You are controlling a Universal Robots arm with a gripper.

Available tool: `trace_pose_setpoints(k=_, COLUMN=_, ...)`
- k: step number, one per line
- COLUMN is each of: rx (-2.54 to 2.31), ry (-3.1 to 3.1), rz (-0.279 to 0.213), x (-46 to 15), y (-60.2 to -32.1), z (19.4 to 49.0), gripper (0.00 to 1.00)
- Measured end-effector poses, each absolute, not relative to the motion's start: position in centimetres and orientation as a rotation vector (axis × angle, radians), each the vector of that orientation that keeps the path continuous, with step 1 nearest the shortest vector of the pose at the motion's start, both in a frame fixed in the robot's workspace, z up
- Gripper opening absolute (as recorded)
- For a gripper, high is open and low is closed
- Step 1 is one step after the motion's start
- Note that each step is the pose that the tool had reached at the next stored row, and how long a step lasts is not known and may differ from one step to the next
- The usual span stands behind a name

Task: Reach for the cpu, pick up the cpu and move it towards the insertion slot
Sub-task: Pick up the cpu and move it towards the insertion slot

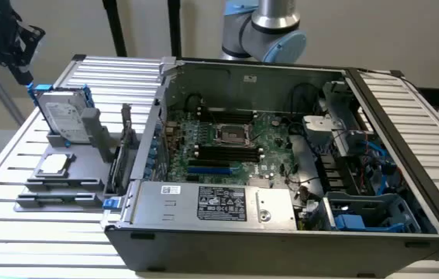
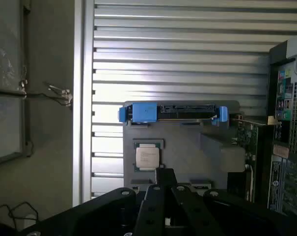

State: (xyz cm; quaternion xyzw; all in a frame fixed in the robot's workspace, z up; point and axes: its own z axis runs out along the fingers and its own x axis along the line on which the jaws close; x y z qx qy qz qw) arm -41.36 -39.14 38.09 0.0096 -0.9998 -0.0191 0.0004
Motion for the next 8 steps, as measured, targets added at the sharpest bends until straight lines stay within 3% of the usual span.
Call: trace_pose_setpoints(k=8, rx=0.03, ry=-3.14, rz=-0.06, x=-41.37, y=-39.14, z=38.09, gripper=0.11)
